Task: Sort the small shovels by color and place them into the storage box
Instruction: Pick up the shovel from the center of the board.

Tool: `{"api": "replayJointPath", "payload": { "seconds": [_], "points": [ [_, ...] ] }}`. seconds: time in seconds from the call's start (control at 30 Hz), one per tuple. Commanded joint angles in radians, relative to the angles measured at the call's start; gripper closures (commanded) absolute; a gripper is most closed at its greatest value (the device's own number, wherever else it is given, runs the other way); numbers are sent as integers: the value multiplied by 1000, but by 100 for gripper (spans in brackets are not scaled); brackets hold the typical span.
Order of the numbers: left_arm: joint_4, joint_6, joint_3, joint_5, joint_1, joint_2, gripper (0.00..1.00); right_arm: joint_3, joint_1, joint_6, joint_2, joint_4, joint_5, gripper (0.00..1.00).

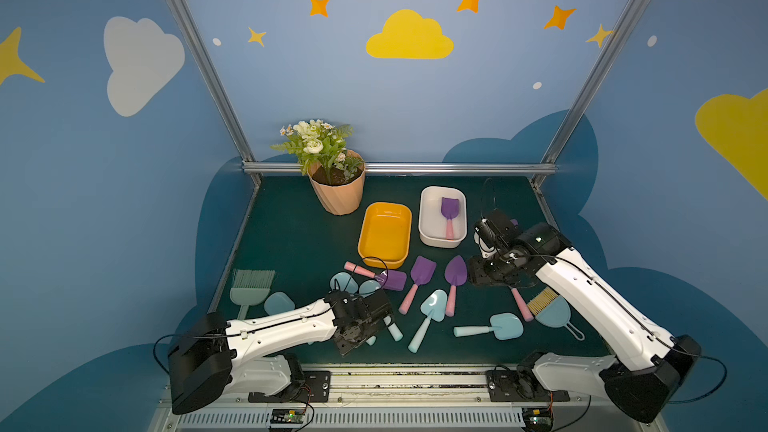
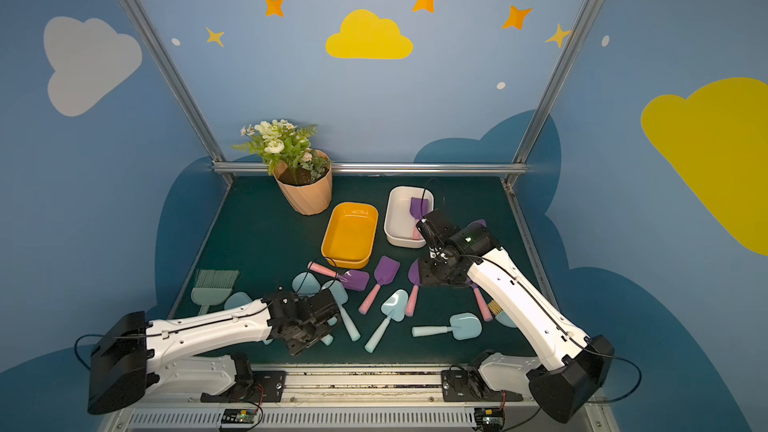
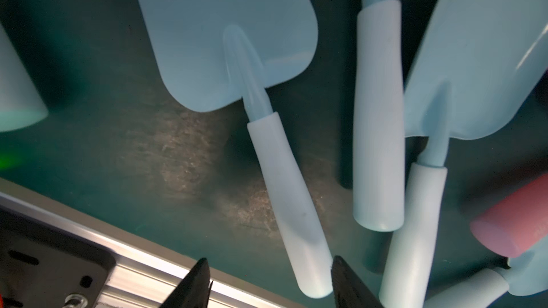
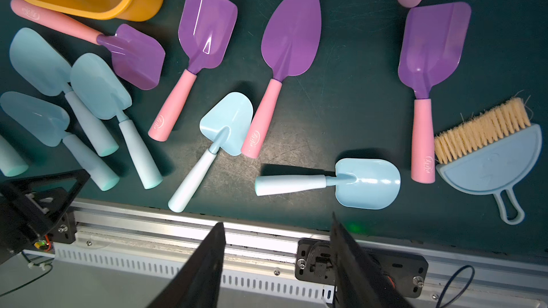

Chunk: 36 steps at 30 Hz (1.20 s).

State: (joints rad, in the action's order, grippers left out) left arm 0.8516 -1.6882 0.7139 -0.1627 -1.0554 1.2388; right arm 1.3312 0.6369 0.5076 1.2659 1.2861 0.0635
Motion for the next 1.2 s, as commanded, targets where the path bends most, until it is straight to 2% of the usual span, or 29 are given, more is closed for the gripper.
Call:
{"api": "replayJointPath", "payload": {
  "seconds": [0.0,0.5,1.17],
  "points": [
    [-35,-37,-12,2,11,-33,42,0,-6,-9,11,-12,-34,42],
    [-82,2,-49,41,60,-28,44,13,-19,-23,26,-11,-34,42],
    [-100,39,-64,69,61,4,46,3,-30,-26,19,-12,-70,42]
  ]
}}
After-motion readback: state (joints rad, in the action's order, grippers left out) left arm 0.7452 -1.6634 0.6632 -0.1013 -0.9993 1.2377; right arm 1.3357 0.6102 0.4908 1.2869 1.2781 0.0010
